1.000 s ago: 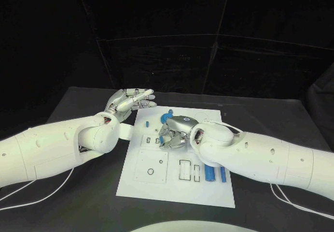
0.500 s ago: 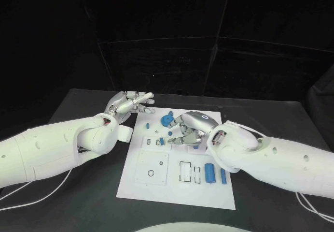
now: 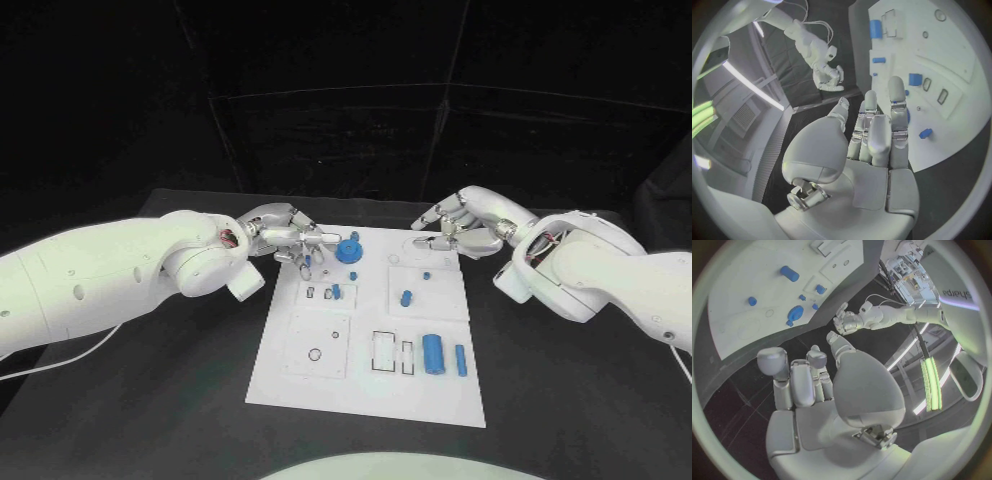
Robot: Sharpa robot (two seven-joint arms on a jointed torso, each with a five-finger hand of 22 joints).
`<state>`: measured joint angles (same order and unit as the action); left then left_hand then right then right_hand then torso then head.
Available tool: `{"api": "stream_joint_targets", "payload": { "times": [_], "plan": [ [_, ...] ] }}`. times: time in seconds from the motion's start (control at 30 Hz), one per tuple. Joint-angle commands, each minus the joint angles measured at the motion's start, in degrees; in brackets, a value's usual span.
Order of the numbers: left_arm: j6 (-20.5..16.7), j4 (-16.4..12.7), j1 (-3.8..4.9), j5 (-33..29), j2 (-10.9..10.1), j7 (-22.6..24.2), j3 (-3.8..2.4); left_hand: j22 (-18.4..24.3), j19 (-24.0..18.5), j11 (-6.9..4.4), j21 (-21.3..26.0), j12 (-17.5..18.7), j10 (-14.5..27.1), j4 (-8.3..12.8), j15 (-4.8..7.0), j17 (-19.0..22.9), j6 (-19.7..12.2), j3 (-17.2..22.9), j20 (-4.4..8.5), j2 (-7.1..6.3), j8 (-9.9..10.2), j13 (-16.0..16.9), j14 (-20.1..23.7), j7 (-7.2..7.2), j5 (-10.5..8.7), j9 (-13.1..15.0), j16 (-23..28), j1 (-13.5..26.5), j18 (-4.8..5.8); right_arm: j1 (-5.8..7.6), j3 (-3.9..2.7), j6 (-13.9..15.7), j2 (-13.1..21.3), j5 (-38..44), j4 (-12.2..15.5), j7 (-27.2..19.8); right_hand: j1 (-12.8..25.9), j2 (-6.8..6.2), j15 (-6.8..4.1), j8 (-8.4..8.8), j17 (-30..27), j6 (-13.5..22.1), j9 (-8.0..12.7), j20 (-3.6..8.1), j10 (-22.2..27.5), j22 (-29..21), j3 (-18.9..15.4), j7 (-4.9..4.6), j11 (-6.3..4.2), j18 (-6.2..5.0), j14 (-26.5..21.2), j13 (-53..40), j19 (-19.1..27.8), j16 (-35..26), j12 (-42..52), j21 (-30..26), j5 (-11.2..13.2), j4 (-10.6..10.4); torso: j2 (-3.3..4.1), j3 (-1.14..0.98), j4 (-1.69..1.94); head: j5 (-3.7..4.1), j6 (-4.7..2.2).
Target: Assemble the parts on the task board
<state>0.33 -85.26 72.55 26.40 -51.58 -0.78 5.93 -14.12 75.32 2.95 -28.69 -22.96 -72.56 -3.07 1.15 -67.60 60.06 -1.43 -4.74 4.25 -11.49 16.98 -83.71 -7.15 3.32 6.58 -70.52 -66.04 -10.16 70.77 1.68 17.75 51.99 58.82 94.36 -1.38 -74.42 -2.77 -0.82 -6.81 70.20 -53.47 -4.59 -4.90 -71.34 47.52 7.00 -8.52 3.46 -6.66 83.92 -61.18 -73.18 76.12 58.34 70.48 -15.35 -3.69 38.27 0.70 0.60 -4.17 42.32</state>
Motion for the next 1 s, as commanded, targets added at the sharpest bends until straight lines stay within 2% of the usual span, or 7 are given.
{"api": "stream_joint_targets", "payload": {
  "times": [0.03, 0.13, 0.3, 0.5, 0.57, 0.7, 1.0],
  "plan": [
    [5.3, 0.5, 0.8, 15.0, 0.9, -14.9, -0.02, -2.8, 1.3, -1.09, -4.1, -7.5, 1.1, -1.9, 0.95, -9.9, 0.4, -1.3, 0.86, 0.38, -3.2, 5.8, -3.0, 1.18, -0.23, 1.6, -9.5, 1.2, -0.11, 0.37, -0.09, -2.2, 0.9, -13.9, -1.3, -3.1, -0.2, 0.16, -0.47, -0.38, -0.1, -0.2, 0.0, 0.14, 0.0, -0.3, 0.1, 0.09, -0.25, -0.84, 1.4, 0.1, 0.4, -0.3, 0.0, -0.3, -0.3, 0.2, -1.0, -0.47, -0.15, -0.27, 0.3],
    [3.8, 1.3, 1.37, 18.7, 2.4, -18.8, -0.01, -11.3, 1.8, -1.67, -13.1, -17.8, 5.2, -5.3, 1.91, -13.6, -0.7, -5.1, 1.43, 0.53, -8.3, 14.2, -3.5, 1.96, -0.42, 4.7, -12.9, 2.7, 0.8, 0.51, -0.13, -2.5, 1.4, -14.5, -2.4, -3.1, -0.3, 0.25, -0.49, -0.45, -0.3, -0.2, 0.0, 0.16, 0.1, -0.5, 0.2, 0.1, -0.26, -0.87, 1.4, 0.2, 0.5, -0.5, -0.1, -0.4, -0.6, 0.3, -1.44, -0.59, -0.01, -0.38, 0.56],
    [4.0, 3.1, 2.04, 22.8, 5.3, -24.4, 0.08, -27.5, 5.0, -2.56, -26.8, -24.7, 6.5, -8.8, 2.36, -16.8, -1.8, -8.5, 2.2, 0.96, -13.0, 20.0, -4.6, 2.62, -0.57, 7.9, -15.3, 3.7, 2.46, 0.63, -0.16, -2.9, 1.5, -14.0, -3.9, -2.8, -0.4, 0.29, -0.49, -0.51, -0.5, -0.2, 0.0, 0.17, 0.2, -0.8, 0.2, 0.11, -0.27, -0.92, 1.4, 0.4, 0.6, -0.7, -0.3, -0.6, -0.7, 0.4, -1.82, -0.75, 0.03, -0.63, 0.85],
    [5.8, 4.8, 3.33, 26.5, 8.4, -27.6, 2.31, -41.7, 7.9, -3.55, -38.1, -33.9, 3.3, -11.1, 3.21, -20.5, -3.0, -11.0, 3.13, 1.7, -17.9, 29.9, -5.8, 3.56, -0.57, 11.6, -18.1, 3.0, 4.42, 0.69, -0.16, -3.3, 1.0, -12.3, -4.9, -2.4, -0.3, 0.32, -0.5, -0.54, -0.7, -0.3, 0.0, 0.18, 0.2, -1.0, 0.2, 0.11, -0.27, -0.94, 1.3, 0.4, 0.6, -0.8, -0.3, -0.7, -0.7, 0.4, -1.92, -0.86, 0.02, -0.69, 1.03],
    [6.7, 5.7, 3.84, 27.1, 9.7, -28.2, 3.44, -44.0, 8.1, -3.63, -39.8, -35.2, 3.0, -11.4, 3.33, -21.0, -3.5, -11.5, 3.25, 1.92, -18.9, 31.3, -5.9, 3.72, -0.58, 12.5, -18.4, 2.8, 4.72, 0.69, -0.16, -3.5, 0.7, -11.8, -5.2, -2.3, -0.3, 0.35, -0.5, -0.57, -0.7, -0.3, 0.0, 0.19, 0.3, -1.1, 0.3, 0.11, -0.27, -0.95, 1.3, 0.5, 0.6, -0.9, -0.4, -0.7, -0.8, 0.4, -1.89, -0.85, 0.04, -0.76, 1.03],
    [9.1, 7.2, 4.38, 27.9, 11.8, -29.0, 4.7, -46.1, 8.3, -3.78, -41.4, -36.6, 2.6, -12.0, 3.44, -21.6, -4.2, -12.4, 3.36, 2.15, -20.4, 32.9, -6.1, 3.89, -0.59, 13.9, -18.9, 2.8, 5.01, 0.7, -0.16, -3.6, 0.2, -11.4, -5.7, -2.1, -0.3, 0.38, -0.52, -0.68, -0.9, -0.3, 0.1, 0.21, 0.3, -1.3, 0.3, 0.12, -0.28, -0.98, 1.3, 0.7, 0.6, -1.1, -0.6, -0.9, -1.2, 0.4, -1.86, -0.85, -0.03, -0.96, 1.05],
    [13.3, 9.9, 4.68, 29.5, 15.4, -30.0, 5.4, -48.9, 8.3, -3.91, -43.5, -37.9, 2.3, -13.1, 3.55, -22.4, -5.2, -14.5, 3.51, 1.94, -21.8, 34.6, -6.3, 4.01, -0.66, 15.5, -19.5, 3.8, 5.4, 0.7, -0.16, -3.8, -0.2, -12.0, -6.3, -1.7, -0.2, 0.36, -0.53, -0.72, -1.2, -0.2, 0.1, 0.23, 0.5, -1.7, 0.3, 0.1, -0.28, -1.03, 1.3, 0.9, 0.7, -1.4, -0.8, -1.2, -1.6, 0.4, -1.65, -0.76, -0.07, -1.04, 1.16]
  ]
}}
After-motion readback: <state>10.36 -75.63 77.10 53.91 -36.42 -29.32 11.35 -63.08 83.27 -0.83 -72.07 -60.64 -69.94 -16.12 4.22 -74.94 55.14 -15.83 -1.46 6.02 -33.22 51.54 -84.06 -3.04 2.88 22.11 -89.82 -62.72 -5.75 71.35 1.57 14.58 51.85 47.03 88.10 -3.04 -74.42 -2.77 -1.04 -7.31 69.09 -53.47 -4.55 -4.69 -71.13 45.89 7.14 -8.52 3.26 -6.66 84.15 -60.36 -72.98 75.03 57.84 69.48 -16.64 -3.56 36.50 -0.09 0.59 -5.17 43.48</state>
